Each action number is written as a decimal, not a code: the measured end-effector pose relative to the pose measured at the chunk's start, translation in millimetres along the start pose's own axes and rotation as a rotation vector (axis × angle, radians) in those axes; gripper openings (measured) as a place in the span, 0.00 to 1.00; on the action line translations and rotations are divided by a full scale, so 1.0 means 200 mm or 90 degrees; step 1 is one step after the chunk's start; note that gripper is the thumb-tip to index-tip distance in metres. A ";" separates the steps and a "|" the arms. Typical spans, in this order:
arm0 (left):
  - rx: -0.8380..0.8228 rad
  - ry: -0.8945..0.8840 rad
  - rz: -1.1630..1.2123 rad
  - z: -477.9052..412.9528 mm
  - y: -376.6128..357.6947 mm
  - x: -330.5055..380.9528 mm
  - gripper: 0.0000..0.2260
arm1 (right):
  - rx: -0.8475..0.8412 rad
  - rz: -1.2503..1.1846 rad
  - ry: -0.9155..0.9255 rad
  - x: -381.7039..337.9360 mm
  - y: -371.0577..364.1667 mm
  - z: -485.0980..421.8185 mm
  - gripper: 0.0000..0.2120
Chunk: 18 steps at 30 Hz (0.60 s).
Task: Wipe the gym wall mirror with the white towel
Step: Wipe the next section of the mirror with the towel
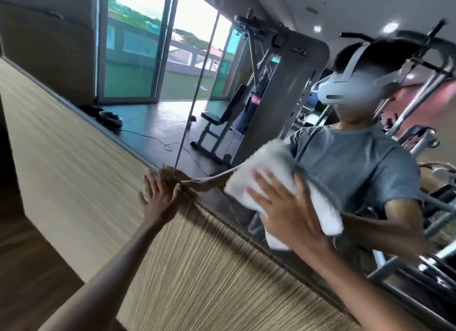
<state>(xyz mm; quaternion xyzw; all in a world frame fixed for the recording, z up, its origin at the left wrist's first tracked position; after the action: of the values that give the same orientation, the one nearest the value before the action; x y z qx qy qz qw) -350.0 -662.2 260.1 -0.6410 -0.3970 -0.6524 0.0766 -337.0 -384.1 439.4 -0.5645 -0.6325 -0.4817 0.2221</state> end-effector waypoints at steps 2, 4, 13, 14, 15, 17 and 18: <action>-0.003 0.007 0.001 -0.03 0.01 0.00 0.33 | 0.037 0.012 -0.096 -0.02 0.04 -0.22 0.29; -0.012 0.021 0.004 -0.04 0.00 -0.01 0.31 | 0.029 0.020 -0.124 -0.14 0.01 -0.38 0.29; -0.015 0.026 0.050 -0.07 -0.03 -0.05 0.36 | -0.069 -0.033 0.089 -0.35 -0.09 -0.24 0.30; -0.010 0.031 0.061 -0.07 -0.04 -0.04 0.35 | -0.040 -0.040 0.034 -0.26 -0.06 -0.28 0.31; -0.006 0.034 0.068 -0.08 -0.04 -0.04 0.33 | -0.007 -0.037 -0.014 -0.19 -0.03 -0.35 0.30; -0.008 0.038 0.065 -0.08 -0.03 -0.04 0.30 | 0.035 -0.012 -0.080 -0.16 0.02 -0.54 0.28; -0.015 0.036 0.048 -0.08 -0.02 -0.04 0.30 | 0.039 0.003 -0.096 -0.19 0.02 -0.63 0.28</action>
<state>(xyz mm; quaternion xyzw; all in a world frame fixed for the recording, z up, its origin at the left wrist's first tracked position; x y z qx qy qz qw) -363.0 -672.3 253.0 -0.6376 -0.3624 -0.6717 0.1050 -355.9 -511.8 464.2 -0.5934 -0.6606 -0.4179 0.1920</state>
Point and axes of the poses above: each hand's wrist, its own z-axis away from the middle knuckle, its own y-axis out of the back of the hand, x = y × z, the point moved 4 cm from there along -z, towards the middle knuckle, and after that the axes turned 10 degrees about z, right-handed, at the moved point
